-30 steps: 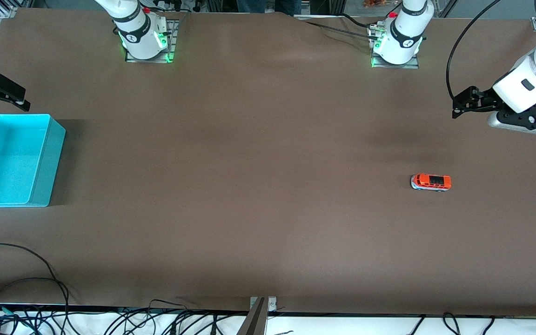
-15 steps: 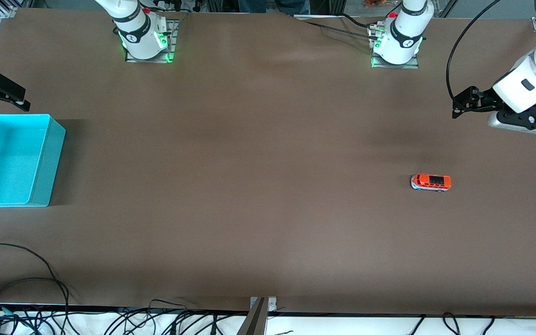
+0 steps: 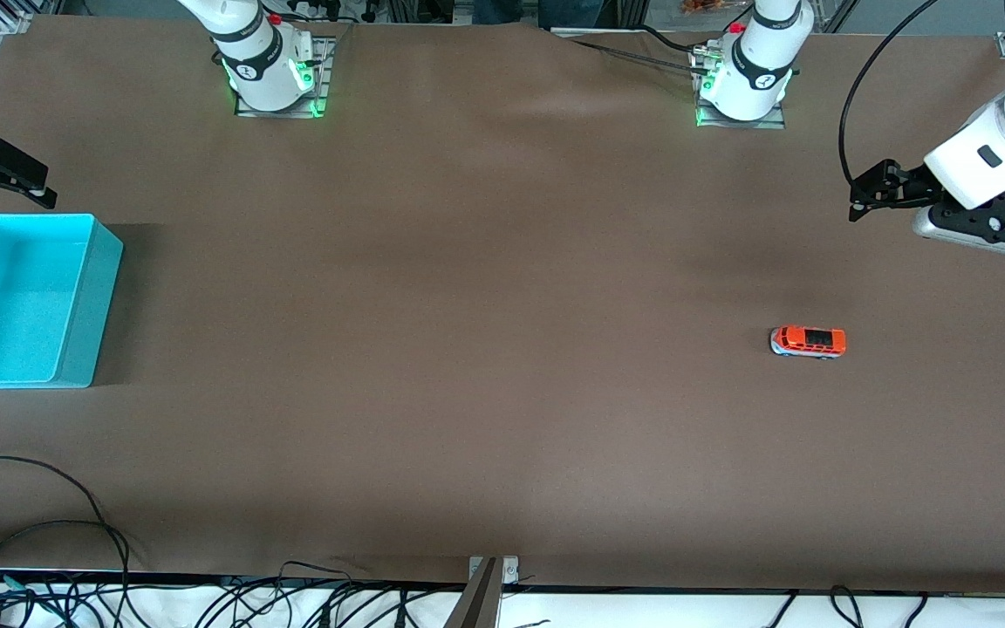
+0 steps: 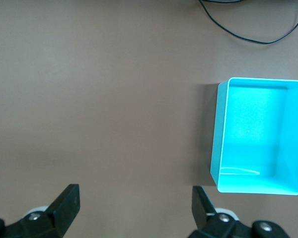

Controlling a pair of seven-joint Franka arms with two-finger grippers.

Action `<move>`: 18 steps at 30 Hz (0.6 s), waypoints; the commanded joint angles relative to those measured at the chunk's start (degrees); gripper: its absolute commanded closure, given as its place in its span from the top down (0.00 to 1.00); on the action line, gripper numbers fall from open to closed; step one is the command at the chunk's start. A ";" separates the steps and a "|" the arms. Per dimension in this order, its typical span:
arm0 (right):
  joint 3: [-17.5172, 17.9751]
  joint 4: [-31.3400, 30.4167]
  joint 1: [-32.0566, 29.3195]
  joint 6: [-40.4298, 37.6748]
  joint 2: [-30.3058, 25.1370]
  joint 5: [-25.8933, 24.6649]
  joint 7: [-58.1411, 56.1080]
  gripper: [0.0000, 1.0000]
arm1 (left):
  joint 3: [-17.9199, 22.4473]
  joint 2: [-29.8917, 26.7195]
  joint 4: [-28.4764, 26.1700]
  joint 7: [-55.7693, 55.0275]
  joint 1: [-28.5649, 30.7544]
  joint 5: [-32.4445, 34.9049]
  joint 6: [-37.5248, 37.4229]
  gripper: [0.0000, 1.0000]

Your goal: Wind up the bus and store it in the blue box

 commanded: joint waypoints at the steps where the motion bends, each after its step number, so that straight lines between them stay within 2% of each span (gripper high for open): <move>1: -0.01 1.10 -0.12 -0.47 0.43 0.38 -0.45 1.00 | -0.09 3.13 4.64 9.24 0.37 1.00 -1.53 1.00; 12: -0.10 1.10 -0.20 -0.47 0.43 0.38 -0.45 1.00 | 0.26 6.21 5.25 29.98 1.77 0.91 -1.00 1.00; 18: -0.10 1.10 -0.20 -0.47 0.43 0.38 -0.45 1.00 | 0.17 8.93 9.12 37.72 3.71 1.17 -1.00 1.00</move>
